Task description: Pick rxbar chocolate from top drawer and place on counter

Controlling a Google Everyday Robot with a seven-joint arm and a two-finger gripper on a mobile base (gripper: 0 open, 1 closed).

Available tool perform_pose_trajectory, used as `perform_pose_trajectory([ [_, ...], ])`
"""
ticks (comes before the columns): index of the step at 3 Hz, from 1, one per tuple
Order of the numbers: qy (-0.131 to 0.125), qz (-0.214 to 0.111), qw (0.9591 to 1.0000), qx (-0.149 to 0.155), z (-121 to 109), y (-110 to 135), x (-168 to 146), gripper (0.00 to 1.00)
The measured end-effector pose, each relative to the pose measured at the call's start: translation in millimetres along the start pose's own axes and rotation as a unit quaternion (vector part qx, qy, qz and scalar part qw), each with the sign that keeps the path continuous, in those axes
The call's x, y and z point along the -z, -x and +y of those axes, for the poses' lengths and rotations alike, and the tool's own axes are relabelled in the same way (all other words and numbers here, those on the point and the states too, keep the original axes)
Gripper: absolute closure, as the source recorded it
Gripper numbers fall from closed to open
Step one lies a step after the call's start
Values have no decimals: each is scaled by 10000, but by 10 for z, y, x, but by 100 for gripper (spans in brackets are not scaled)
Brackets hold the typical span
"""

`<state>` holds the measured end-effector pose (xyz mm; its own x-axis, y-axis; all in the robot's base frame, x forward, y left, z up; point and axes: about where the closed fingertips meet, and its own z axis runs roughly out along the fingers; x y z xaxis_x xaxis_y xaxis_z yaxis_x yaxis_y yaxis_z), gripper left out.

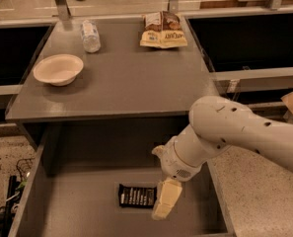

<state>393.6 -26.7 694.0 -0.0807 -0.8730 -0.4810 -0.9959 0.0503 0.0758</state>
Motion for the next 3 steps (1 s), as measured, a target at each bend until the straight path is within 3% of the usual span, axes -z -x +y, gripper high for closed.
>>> perform_pose_trajectory([
  [1,22,-88,9999,55,-53,118,-90,0],
  [2,8,-177,9998,134,-215,411,-318,0],
  [3,8,-177,9998,134,-214,410,-318,0],
])
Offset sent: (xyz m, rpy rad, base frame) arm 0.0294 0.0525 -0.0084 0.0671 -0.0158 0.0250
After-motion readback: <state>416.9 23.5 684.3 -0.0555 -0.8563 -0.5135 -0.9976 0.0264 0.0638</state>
